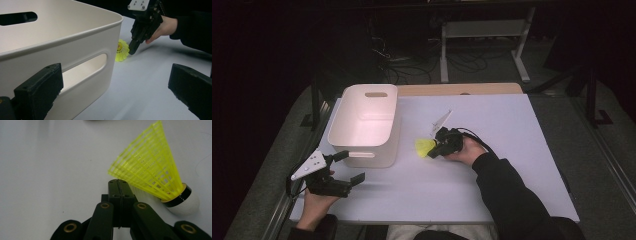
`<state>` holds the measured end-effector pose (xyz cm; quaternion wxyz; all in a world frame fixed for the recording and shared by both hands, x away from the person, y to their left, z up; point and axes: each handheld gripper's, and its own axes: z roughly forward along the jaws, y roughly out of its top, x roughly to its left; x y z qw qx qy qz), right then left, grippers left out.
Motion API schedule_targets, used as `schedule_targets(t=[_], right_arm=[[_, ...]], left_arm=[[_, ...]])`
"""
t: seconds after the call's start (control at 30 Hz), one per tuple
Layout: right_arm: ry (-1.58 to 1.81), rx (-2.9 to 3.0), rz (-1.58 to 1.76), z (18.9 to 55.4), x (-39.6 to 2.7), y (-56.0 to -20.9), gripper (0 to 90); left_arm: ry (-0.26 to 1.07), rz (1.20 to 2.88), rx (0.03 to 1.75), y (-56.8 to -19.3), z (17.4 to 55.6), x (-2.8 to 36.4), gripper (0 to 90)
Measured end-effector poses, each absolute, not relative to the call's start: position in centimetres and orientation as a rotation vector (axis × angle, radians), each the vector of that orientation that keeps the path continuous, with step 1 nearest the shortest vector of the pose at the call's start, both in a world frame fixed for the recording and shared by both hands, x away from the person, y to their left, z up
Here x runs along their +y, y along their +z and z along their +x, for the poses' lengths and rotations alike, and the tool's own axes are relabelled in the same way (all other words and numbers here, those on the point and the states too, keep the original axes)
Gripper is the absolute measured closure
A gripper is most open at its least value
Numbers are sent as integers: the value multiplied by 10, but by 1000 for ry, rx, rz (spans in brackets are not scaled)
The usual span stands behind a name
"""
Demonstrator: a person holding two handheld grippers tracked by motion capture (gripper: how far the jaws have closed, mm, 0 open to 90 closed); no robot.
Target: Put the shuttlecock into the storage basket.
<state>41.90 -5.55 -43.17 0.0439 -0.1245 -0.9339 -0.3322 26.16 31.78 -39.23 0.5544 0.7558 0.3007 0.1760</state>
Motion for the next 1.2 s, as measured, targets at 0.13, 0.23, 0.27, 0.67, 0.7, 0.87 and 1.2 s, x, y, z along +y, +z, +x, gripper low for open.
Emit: schedule_targets(t=[0.13, 0.23, 0.27, 0.67, 0.7, 0.87, 1.2], right_arm=[[-1023, -2859, -377, 422, -53, -431, 887], [-1022, -2858, -381, 423, -51, -430, 888], [-1023, -2862, -379, 423, -51, -430, 887], [-1047, -2856, -401, 429, -49, -430, 887], [-1049, -2856, -403, 429, -49, -430, 887], [-1063, -2858, -412, 433, -47, -431, 888], [-1087, -2854, -450, 441, -40, -434, 888]], left_arm=[[417, 1784, 711, -392, 262, 318, 0], [417, 1787, 710, -392, 262, 318, 0], [417, 1787, 710, -392, 262, 318, 0], [415, 1791, 711, -393, 262, 318, 0], [414, 1790, 711, -393, 262, 318, 0], [416, 1788, 710, -392, 262, 318, 0], [419, 1780, 709, -392, 261, 318, 0]])
